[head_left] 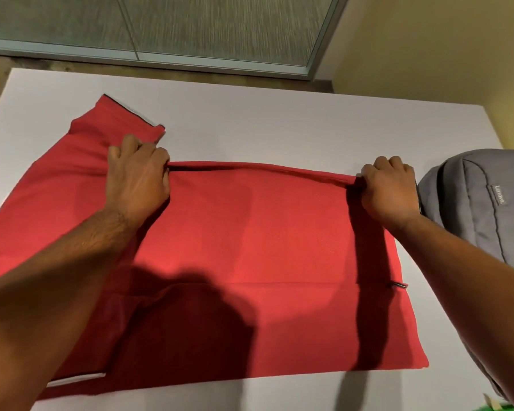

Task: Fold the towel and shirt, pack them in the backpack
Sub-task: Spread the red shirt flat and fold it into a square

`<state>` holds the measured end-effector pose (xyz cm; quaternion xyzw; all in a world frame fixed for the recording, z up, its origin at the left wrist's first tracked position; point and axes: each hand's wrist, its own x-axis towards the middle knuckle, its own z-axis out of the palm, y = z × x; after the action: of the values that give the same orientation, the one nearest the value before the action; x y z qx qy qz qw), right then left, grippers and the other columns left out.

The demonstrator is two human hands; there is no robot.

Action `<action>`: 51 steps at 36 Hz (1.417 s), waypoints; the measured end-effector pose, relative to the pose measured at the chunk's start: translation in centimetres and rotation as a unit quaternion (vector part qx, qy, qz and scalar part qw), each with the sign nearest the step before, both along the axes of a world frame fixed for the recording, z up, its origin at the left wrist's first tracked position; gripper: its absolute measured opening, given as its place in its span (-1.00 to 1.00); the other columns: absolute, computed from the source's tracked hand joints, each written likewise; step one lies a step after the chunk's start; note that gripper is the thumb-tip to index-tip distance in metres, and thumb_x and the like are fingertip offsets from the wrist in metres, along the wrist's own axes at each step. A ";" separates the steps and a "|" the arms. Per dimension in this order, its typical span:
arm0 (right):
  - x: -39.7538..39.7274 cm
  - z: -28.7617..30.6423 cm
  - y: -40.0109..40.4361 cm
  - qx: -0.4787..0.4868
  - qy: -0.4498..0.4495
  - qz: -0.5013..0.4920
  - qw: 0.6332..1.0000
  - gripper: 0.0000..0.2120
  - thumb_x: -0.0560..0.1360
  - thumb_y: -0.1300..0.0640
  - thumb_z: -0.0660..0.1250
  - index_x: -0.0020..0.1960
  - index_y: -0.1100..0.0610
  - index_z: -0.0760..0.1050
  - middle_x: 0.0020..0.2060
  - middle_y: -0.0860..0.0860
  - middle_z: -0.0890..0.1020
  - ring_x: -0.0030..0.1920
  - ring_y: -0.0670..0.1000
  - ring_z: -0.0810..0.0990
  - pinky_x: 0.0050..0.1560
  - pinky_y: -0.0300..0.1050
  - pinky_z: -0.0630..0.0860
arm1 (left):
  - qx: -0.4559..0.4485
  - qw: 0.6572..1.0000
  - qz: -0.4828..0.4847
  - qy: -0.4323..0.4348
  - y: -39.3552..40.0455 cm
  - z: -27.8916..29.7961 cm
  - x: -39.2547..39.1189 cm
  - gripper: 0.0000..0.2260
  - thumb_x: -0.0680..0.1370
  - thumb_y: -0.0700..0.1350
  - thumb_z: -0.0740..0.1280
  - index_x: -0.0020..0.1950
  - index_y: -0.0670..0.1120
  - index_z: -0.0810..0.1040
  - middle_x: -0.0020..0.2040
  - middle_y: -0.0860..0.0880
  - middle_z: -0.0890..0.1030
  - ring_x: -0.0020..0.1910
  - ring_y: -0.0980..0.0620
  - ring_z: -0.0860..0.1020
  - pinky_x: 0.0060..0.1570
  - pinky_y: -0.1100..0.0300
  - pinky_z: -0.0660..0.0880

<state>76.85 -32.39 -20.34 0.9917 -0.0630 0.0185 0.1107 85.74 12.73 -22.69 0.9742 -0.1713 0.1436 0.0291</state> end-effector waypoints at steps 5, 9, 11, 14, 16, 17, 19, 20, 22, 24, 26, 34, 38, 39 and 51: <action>-3.7 0.8 0.2 0.012 -0.051 0.004 0.999 -0.84 0.36 0.40 0.38 -0.09 0.26 0.52 -0.11 0.18 0.52 -0.05 0.28 0.43 -0.16 0.07 0.24 | -0.096 0.995 0.010 -0.030 1.0 0.5 -3.7 -0.84 0.55 -0.24 0.34 0.09 -0.14 0.66 -0.01 -0.12 0.60 0.00 -0.23 0.48 -0.11 -0.11 0.35; -8.5 1.2 0.8 0.039 -0.102 0.008 0.994 -0.82 0.39 0.43 0.35 -0.05 0.25 0.54 -0.10 0.17 0.53 -0.10 0.26 0.41 -0.20 0.12 0.29 | -0.191 0.981 0.024 -0.018 1.6 1.0 -7.8 -0.76 0.56 -0.25 0.33 0.19 -0.09 0.67 0.15 -0.05 0.62 0.01 -0.18 0.63 -0.16 -0.11 0.55; -11.0 1.2 1.4 0.043 -0.107 0.011 0.993 -0.82 0.40 0.44 0.33 -0.05 0.25 0.54 -0.12 0.18 0.52 -0.13 0.25 0.40 -0.19 0.16 0.33 | -0.203 0.979 0.020 -0.016 2.1 0.9 -9.6 -0.74 0.55 -0.25 0.33 0.19 -0.07 0.67 0.23 -0.01 0.62 0.05 -0.13 0.65 -0.15 -0.09 0.58; -14.2 0.7 2.2 0.048 -0.066 -0.001 0.997 -0.81 0.37 0.46 0.34 -0.08 0.25 0.52 -0.14 0.19 0.50 -0.21 0.26 0.44 -0.28 0.12 0.37 | -0.202 0.979 0.010 -0.005 2.9 0.4 -12.0 -0.76 0.53 -0.24 0.32 0.14 -0.09 0.69 0.28 0.01 0.62 0.08 -0.10 0.66 -0.14 -0.07 0.60; -15.7 0.1 2.7 0.057 -0.023 -0.028 0.998 -0.82 0.39 0.43 0.35 -0.05 0.23 0.52 -0.11 0.15 0.51 -0.28 0.27 0.49 -0.38 0.04 0.38 | -0.190 0.982 0.009 0.013 3.3 0.1 -13.3 -0.78 0.52 -0.23 0.33 0.10 -0.10 0.69 0.26 0.00 0.63 0.06 -0.11 0.67 -0.15 -0.07 0.60; -16.2 -0.1 2.9 0.062 -0.007 -0.037 0.997 -0.82 0.42 0.41 0.36 -0.04 0.21 0.51 -0.09 0.13 0.52 -0.31 0.27 0.51 -0.42 0.00 0.36 | -0.180 0.983 0.009 0.026 3.4 -0.1 -13.8 -0.80 0.52 -0.25 0.35 0.09 -0.11 0.70 0.24 -0.01 0.64 0.05 -0.12 0.67 -0.15 -0.07 0.60; -16.8 -0.7 3.1 0.070 0.009 -0.045 0.997 -0.83 0.44 0.39 0.36 -0.01 0.20 0.52 -0.05 0.12 0.54 -0.33 0.26 0.53 -0.42 -0.05 0.30 | -0.158 0.986 0.010 0.060 3.8 -0.3 -14.4 -0.82 0.50 -0.30 0.40 0.06 -0.14 0.70 0.18 -0.06 0.65 0.05 -0.17 0.66 -0.11 -0.08 0.61; -17.0 -0.8 3.2 0.072 0.011 -0.048 0.996 -0.83 0.45 0.39 0.37 0.00 0.20 0.53 -0.05 0.13 0.55 -0.31 0.26 0.54 -0.40 -0.06 0.29 | -0.150 0.986 0.010 0.076 3.9 -0.4 -14.6 -0.82 0.49 -0.32 0.42 0.06 -0.16 0.70 0.14 -0.08 0.66 0.05 -0.19 0.66 -0.08 -0.08 0.61; -17.1 -0.8 3.3 0.076 0.007 -0.055 0.996 -0.83 0.45 0.39 0.36 0.00 0.22 0.55 -0.05 0.14 0.56 -0.27 0.26 0.55 -0.37 -0.04 0.33 | -0.143 0.985 0.010 0.092 4.0 -0.1 -14.9 -0.82 0.49 -0.31 0.43 0.06 -0.15 0.69 0.09 -0.09 0.65 0.06 -0.20 0.63 -0.03 -0.08 0.59; -17.1 -0.4 3.5 0.089 -0.010 -0.062 0.994 -0.82 0.44 0.41 0.33 0.00 0.25 0.56 -0.06 0.17 0.56 -0.21 0.27 0.54 -0.33 0.03 0.43 | -0.151 0.985 0.014 0.085 4.0 0.4 -15.3 -0.83 0.50 -0.30 0.42 0.06 -0.14 0.67 0.06 -0.08 0.63 0.06 -0.18 0.61 -0.03 -0.07 0.57; -17.4 0.1 3.5 0.108 -0.037 -0.069 0.991 -0.81 0.43 0.42 0.31 0.01 0.27 0.56 -0.05 0.19 0.57 -0.16 0.28 0.54 -0.29 0.07 0.48 | -0.166 0.984 0.019 0.065 3.9 1.0 -15.9 -0.84 0.51 -0.30 0.41 0.06 -0.13 0.67 0.05 -0.08 0.63 0.05 -0.16 0.60 -0.01 -0.06 0.54; -19.4 -0.9 3.2 0.092 -0.001 -0.088 0.992 -0.79 0.49 0.39 0.30 0.08 0.25 0.58 0.04 0.17 0.58 -0.10 0.27 0.57 -0.25 0.07 0.55 | -0.135 0.984 0.023 0.114 4.5 0.1 -18.1 -0.89 0.52 -0.20 0.35 0.00 -0.14 0.66 -0.02 -0.09 0.59 -0.01 -0.19 0.57 -0.08 -0.09 0.55; -19.3 -0.8 3.2 0.102 -0.007 -0.103 0.989 -0.81 0.49 0.39 0.30 0.07 0.25 0.58 0.05 0.15 0.58 -0.08 0.26 0.56 -0.25 0.05 0.55 | -0.149 0.982 0.025 0.111 4.3 0.4 -18.4 -0.80 0.51 -0.11 0.28 -0.01 -0.14 0.65 -0.01 -0.09 0.60 -0.02 -0.18 0.54 -0.08 -0.09 0.53; -19.3 -0.6 3.1 0.106 -0.019 -0.105 0.989 -0.80 0.49 0.40 0.31 0.08 0.26 0.58 0.07 0.15 0.58 -0.07 0.26 0.57 -0.24 0.05 0.55 | -0.156 0.982 0.023 0.101 4.2 0.6 -18.5 -0.81 0.51 -0.12 0.28 -0.01 -0.15 0.65 -0.01 -0.10 0.60 -0.02 -0.17 0.53 -0.06 -0.08 0.51; -19.9 -0.6 3.7 0.109 -0.020 -0.127 0.986 -0.86 0.48 0.40 0.30 -0.02 0.26 0.58 0.04 0.15 0.59 -0.12 0.27 0.57 -0.27 0.02 0.50 | -0.124 0.991 0.021 0.054 4.4 0.1 -19.7 -0.83 0.46 -0.11 0.32 -0.12 -0.14 0.68 -0.12 -0.07 0.65 0.06 -0.19 0.48 0.01 -0.09 0.34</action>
<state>57.00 -28.69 -20.97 0.9811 -0.1926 0.0174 0.0021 66.07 17.16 -22.62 0.9729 -0.1299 0.1113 0.1558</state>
